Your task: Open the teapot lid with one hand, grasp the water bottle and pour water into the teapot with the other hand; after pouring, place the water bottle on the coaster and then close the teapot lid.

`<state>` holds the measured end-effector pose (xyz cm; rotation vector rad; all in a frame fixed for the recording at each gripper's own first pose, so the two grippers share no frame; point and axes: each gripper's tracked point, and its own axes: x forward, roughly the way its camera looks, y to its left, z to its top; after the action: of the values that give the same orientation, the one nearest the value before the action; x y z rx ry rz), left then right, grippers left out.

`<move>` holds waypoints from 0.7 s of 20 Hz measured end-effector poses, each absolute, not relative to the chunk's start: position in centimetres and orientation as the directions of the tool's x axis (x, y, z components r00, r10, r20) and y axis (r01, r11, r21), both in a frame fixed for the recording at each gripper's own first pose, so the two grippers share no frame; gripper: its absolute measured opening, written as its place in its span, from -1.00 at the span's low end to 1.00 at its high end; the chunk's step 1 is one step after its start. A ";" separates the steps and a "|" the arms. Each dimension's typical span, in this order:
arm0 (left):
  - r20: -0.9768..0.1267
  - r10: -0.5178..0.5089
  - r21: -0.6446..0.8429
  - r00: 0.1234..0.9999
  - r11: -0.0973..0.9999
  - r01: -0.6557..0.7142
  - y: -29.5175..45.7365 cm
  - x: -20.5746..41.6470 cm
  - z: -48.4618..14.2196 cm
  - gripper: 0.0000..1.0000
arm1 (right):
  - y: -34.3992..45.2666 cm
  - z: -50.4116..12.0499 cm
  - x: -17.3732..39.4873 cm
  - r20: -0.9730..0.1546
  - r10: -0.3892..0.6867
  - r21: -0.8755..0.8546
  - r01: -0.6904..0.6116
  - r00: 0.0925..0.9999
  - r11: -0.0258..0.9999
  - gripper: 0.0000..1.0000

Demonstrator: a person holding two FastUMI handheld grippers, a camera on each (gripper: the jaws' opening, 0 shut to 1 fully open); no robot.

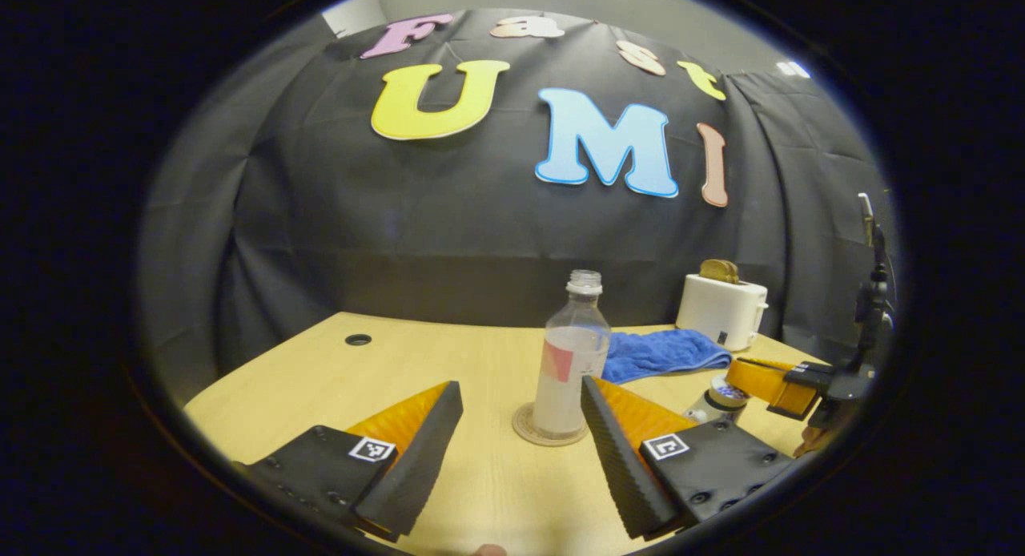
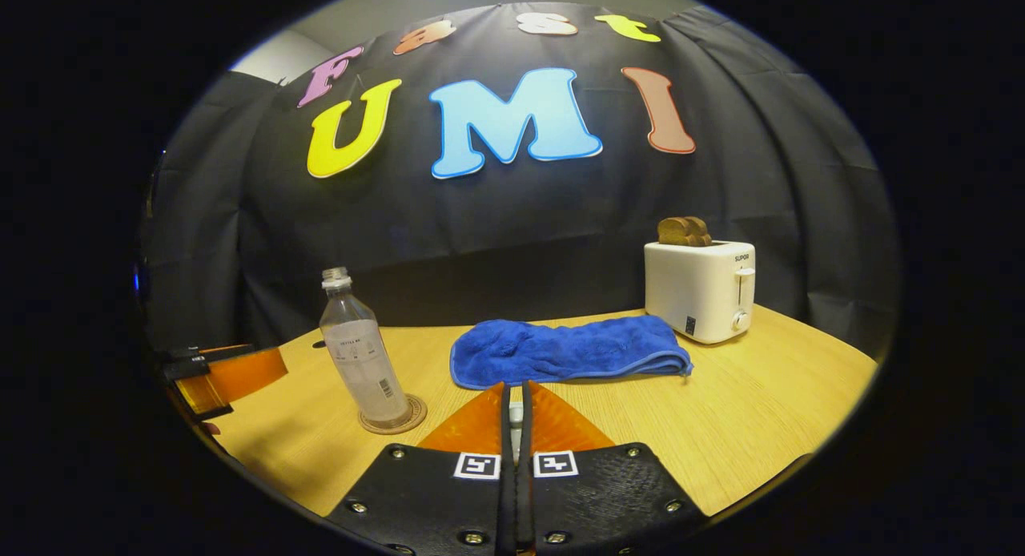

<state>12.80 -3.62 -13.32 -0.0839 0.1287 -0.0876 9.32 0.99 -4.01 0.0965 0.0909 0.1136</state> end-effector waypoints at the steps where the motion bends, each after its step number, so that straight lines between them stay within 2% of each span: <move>1: -0.118 -0.089 -0.096 0.989 0.992 0.078 -3.2 12.7 -13.2 1.00 | 0.9 -4.2 9.4 -0.090 0.115 0.104 -0.106 0.989 0.989 -0.99; 6: -0.104 -0.055 -0.111 0.993 0.993 0.043 -1.6 12.0 -12.7 1.00 | 1.0 -4.6 9.5 -0.099 0.112 0.093 -0.103 0.989 0.990 -0.98; 14: -0.106 -0.060 -0.111 0.993 0.993 0.048 -2.3 11.6 -12.6 1.00 | 0.9 -5.1 9.4 -0.118 0.105 0.109 -0.093 0.987 0.990 -0.98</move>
<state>11.64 -2.33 -12.64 -0.1085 0.1094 -0.0546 9.36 0.91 -5.14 0.1037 0.1242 0.0996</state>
